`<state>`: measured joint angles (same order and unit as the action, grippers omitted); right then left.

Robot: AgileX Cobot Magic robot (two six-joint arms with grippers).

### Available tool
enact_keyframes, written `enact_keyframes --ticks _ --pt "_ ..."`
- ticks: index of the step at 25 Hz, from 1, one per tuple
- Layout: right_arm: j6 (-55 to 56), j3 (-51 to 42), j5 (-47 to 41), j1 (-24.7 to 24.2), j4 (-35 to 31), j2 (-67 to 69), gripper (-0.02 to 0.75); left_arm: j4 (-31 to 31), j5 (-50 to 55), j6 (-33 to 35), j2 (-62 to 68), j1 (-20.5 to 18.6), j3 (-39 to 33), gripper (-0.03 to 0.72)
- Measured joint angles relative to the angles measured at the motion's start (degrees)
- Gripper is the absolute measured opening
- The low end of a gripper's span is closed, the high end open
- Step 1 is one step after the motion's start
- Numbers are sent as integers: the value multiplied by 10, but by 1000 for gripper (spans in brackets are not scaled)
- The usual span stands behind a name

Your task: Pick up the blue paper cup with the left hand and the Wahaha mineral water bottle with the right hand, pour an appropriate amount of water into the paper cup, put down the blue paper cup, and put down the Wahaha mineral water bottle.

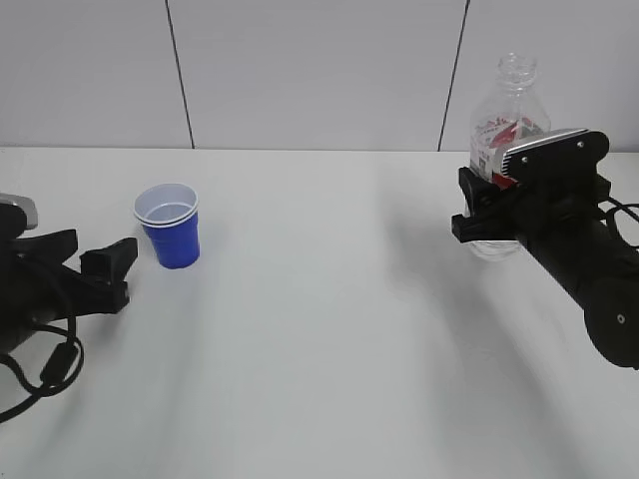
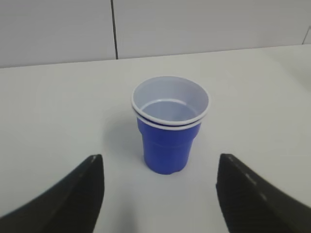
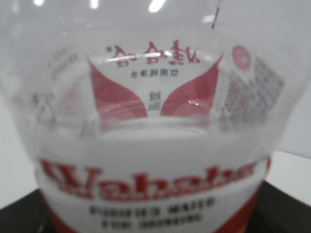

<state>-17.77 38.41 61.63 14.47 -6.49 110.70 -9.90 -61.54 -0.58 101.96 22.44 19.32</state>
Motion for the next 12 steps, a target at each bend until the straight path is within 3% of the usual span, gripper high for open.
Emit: enact_keyframes --ticks 12 --pt "31 0 -24 0 13 0 470 -3 334 0 -343 0 -14 549"
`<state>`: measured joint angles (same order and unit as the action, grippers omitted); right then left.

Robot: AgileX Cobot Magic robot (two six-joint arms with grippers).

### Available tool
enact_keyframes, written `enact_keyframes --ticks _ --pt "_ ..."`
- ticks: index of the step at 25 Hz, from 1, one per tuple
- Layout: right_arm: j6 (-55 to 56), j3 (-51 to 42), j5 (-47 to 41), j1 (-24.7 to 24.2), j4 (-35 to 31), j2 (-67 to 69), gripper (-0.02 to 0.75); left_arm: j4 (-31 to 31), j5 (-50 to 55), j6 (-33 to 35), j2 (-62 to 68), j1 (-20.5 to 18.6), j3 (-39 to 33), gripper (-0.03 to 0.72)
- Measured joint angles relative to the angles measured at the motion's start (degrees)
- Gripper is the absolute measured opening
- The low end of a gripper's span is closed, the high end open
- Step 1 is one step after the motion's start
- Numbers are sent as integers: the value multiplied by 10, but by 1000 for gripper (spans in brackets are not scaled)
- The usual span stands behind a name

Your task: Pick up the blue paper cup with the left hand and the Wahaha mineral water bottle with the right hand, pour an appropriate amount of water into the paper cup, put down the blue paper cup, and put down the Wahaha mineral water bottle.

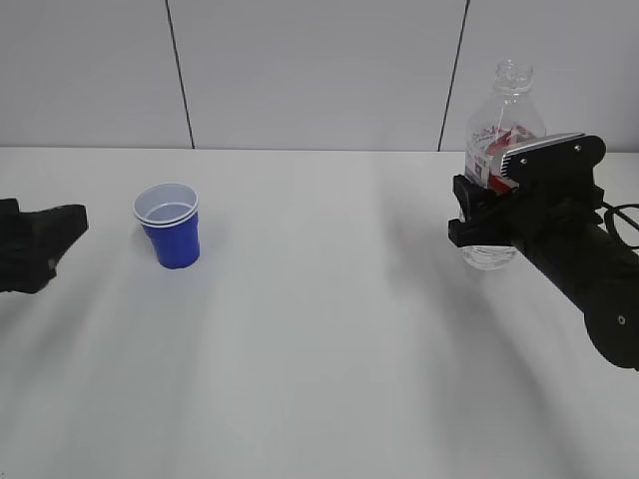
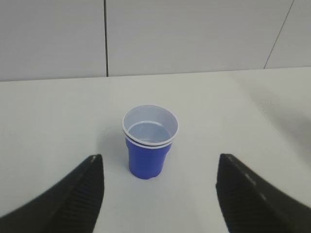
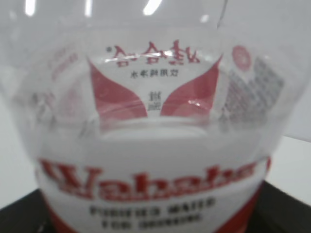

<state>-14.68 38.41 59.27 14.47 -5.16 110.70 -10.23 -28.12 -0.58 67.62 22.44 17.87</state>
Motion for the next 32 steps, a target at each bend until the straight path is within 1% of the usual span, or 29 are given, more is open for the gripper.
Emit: enact_keyframes --ticks 3,6,10,11,12,16,18,23,27,29,32 --pt "4 0 0 0 0 0 470 -9 67 0 -86 0 -1 550" --pt "6 0 0 0 1 0 470 -8 168 0 -157 0 2 550" --pt "6 0 0 0 1 0 470 44 338 0 -241 -6 34 550" --pt "6 0 0 0 1 0 470 44 338 0 -241 -6 34 550" --pt "6 0 0 0 3 0 470 70 418 0 -276 -17 59 550" --pt "6 0 0 0 4 0 470 112 571 0 -326 -43 105 549" --pt "6 0 0 0 4 0 470 117 628 0 -353 -50 121 550" --pt "6 0 0 0 18 0 470 119 748 0 -424 -51 150 549" --pt "6 0 1 0 28 0 470 119 829 0 -491 -51 155 549" --pt "6 0 1 0 30 0 470 116 856 0 -525 -51 155 549" --pt "6 0 1 0 33 0 470 109 884 -21 -584 -51 155 549"
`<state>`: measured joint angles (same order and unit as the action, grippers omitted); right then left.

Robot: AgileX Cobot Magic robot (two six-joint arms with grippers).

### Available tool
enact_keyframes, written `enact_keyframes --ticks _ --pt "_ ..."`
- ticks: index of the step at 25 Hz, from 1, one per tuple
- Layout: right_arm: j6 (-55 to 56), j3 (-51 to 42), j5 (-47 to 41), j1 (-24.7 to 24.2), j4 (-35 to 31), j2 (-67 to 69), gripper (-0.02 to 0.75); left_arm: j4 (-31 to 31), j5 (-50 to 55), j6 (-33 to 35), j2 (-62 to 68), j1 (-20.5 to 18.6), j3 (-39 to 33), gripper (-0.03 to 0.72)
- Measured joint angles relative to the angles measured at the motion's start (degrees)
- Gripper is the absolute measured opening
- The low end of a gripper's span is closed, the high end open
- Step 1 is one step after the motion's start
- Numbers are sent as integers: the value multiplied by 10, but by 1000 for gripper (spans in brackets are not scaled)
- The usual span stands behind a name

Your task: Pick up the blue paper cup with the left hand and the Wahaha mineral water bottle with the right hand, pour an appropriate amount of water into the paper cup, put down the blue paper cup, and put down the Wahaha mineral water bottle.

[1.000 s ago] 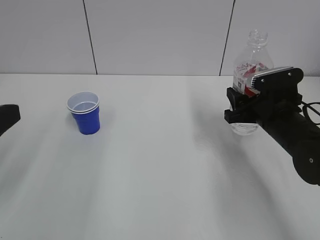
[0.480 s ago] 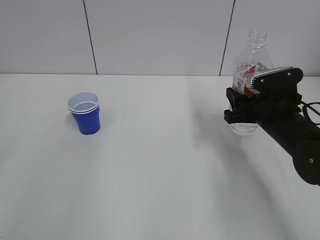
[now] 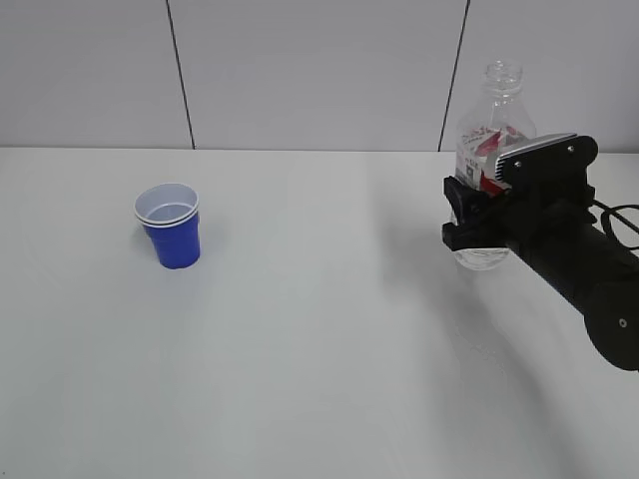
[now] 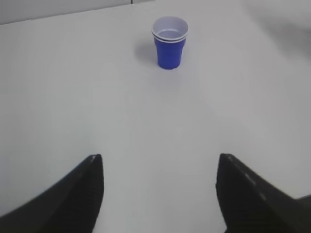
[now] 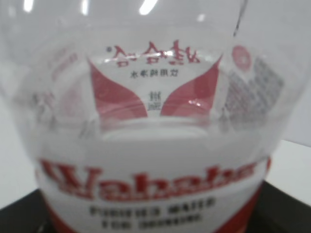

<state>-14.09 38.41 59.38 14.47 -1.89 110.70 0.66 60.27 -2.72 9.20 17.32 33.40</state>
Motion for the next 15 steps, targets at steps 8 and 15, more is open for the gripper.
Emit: enact_keyframes --ticks 8,15 --pt "1 0 1 0 15 0 470 2 30 -11 -83 0 -14 549" --pt "2 11 -13 0 23 1 470 2 34 -11 -83 0 -29 549"
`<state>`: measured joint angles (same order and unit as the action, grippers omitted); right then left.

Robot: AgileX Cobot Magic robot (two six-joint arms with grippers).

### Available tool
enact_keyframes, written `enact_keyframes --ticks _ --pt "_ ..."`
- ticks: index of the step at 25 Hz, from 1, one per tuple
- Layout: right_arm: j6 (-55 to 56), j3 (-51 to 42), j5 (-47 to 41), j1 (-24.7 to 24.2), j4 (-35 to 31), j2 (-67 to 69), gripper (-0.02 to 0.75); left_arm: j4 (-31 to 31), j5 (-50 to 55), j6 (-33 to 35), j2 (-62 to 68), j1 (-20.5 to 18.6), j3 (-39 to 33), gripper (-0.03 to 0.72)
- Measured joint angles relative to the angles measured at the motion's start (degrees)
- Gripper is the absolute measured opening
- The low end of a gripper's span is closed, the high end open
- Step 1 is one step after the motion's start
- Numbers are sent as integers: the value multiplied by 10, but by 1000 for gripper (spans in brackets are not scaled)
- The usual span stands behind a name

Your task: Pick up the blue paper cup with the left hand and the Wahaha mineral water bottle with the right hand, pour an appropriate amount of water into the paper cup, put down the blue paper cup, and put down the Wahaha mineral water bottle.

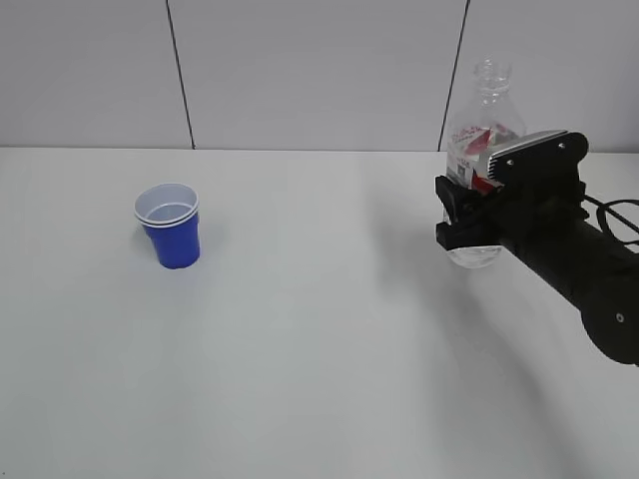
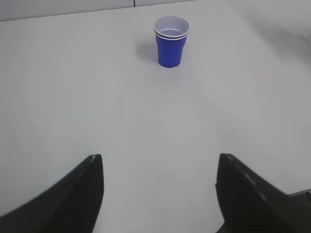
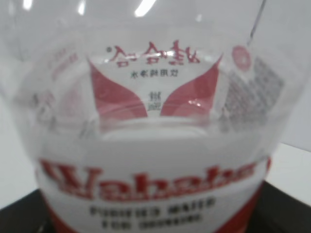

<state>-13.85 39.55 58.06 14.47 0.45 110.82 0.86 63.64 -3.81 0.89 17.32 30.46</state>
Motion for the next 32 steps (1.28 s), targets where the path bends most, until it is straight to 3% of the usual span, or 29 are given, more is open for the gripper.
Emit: enact_keyframes --ticks 5,16,22,32 --pt "26 57 -66 0 2 4 470 0 0 0 0 0 0 549" --pt "108 121 -72 0 0 89 470 0 0 -1 0 0 0 498" --pt "108 122 -55 0 0 111 470 0 0 -1 0 0 0 494" --pt "108 120 53 0 0 154 470 0 -1 -1 0 0 0 491"
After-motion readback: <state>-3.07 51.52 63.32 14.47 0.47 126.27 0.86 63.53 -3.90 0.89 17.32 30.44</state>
